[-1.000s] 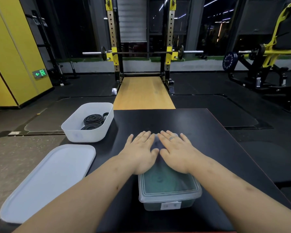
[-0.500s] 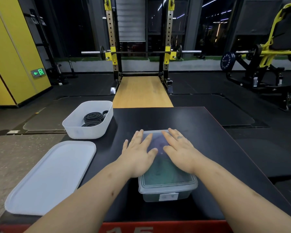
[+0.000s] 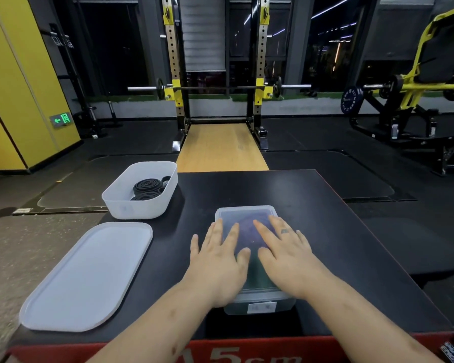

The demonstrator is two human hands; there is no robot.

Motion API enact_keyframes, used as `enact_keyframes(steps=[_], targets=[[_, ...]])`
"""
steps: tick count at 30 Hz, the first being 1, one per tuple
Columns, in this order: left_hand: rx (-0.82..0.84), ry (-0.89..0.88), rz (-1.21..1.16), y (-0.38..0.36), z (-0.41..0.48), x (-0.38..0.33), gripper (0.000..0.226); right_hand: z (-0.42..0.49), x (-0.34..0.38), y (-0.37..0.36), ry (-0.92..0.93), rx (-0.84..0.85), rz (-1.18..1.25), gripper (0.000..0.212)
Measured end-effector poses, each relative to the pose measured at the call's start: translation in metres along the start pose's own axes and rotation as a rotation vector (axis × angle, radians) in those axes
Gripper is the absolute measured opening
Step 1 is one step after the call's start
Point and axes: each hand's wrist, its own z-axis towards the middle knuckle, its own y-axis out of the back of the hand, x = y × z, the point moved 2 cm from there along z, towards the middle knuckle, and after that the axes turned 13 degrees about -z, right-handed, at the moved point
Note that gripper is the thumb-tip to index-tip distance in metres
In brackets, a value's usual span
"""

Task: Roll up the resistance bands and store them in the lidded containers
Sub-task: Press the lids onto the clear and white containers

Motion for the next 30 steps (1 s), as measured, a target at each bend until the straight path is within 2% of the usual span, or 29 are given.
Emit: enact_keyframes(steps=[4, 9, 15, 20, 26, 30], targets=[[-0.008, -0.008, 0.047, -0.002, 0.001, 0.001, 0.065, -0.001, 0.000, 0.000, 0.000, -0.009, 0.033, 0.063], [-0.038, -0.031, -0.019, 0.007, -0.007, 0.000, 0.067, -0.015, 0.002, 0.009, 0.010, -0.045, 0.051, 0.064], [-0.028, -0.072, 0.049, -0.005, -0.031, 0.008, 0.072, -0.042, 0.006, -0.003, 0.044, -0.038, -0.101, 0.067], [-0.040, -0.091, 0.079, -0.005, -0.028, 0.006, 0.071, -0.041, 0.003, -0.005, 0.045, -0.050, -0.107, 0.071], [-0.053, -0.097, 0.138, -0.002, -0.043, 0.016, 0.081, -0.065, 0.004, -0.004, -0.024, -0.030, -0.076, 0.074], [-0.052, -0.101, 0.173, -0.002, -0.035, 0.013, 0.078, -0.059, 0.000, -0.007, -0.041, -0.022, -0.073, 0.075]])
